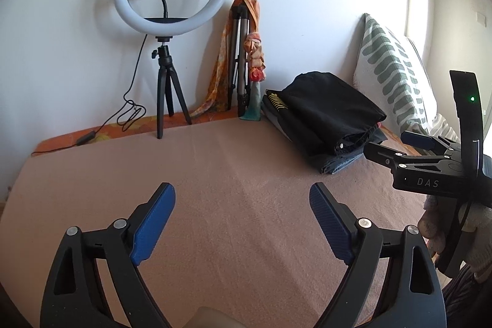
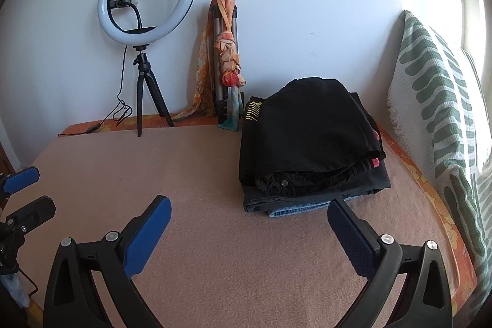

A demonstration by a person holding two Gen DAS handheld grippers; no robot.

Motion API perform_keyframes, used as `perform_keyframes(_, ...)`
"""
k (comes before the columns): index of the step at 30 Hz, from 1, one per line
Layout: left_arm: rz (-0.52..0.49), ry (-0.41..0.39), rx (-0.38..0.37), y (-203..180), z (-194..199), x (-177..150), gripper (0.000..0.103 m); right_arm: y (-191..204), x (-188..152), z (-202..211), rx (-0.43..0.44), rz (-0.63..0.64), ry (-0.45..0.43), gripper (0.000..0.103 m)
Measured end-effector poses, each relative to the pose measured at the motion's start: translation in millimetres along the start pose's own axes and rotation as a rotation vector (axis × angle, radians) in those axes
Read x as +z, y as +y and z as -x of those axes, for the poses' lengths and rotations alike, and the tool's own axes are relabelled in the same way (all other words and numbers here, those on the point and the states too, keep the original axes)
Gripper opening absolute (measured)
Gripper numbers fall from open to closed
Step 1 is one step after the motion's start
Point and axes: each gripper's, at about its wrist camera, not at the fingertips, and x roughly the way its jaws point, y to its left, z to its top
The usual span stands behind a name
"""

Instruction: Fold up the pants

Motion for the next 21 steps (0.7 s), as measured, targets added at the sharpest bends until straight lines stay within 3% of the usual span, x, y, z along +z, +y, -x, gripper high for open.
perform_keyframes(21,-0.027,0.03,0.013,-2,2,-8,0.09,-4,3,15,-0.034,0.012,-0.065,0.103)
